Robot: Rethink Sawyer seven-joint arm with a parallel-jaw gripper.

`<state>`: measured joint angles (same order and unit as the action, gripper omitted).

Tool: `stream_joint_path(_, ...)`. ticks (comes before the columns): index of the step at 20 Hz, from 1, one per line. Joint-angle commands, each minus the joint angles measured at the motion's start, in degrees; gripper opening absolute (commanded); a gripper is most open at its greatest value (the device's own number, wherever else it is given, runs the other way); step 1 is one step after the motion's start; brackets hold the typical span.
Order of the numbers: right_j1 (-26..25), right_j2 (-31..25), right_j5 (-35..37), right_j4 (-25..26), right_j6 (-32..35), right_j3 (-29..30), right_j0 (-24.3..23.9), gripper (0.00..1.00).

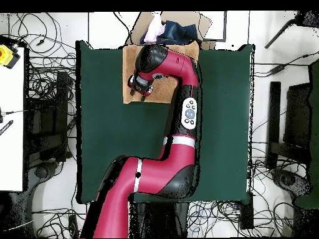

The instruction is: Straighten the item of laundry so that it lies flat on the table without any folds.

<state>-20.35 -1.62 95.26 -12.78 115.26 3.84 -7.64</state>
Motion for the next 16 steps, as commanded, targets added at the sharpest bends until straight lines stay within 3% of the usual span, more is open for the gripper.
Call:
stream_joint_path(1,-0.84,-1.08,-1.4,1.25,-10.27,5.68,-0.99,1.0)
stream_joint_path(5,-0.77,-1.76,-1.52,0.99,-11.47,6.01,-1.1,1.0)
stream_joint_path(6,-0.76,-2.01,-1.36,0.84,-11.81,6.13,-1.15,0.0)
stream_joint_path(16,-0.53,-1.51,-2.16,1.04,-9.46,6.05,-1.05,0.0)
